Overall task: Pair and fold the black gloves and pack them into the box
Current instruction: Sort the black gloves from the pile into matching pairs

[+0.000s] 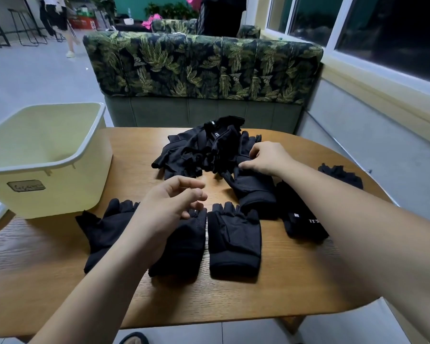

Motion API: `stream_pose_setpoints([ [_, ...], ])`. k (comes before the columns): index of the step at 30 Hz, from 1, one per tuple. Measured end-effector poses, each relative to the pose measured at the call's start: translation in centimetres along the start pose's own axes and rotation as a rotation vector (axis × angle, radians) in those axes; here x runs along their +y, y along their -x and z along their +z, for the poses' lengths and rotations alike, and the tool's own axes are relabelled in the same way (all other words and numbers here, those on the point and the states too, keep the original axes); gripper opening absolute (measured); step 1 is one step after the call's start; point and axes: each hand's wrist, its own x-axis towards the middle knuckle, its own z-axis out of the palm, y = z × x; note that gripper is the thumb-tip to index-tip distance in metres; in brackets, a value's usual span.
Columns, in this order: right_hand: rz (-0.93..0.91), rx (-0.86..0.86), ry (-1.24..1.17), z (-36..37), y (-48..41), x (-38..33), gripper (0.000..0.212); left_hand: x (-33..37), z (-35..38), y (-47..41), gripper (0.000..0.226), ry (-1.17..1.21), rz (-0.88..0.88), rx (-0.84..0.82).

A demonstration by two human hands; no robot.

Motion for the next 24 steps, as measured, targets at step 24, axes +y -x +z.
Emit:
stream_pose_setpoints([
  [24, 0.104, 0.270, -1.039, -5.3, 6.1, -1.3, 0.017, 0.8, 0.0, 0.3, 0.012, 0.085, -0.019, 0.021],
])
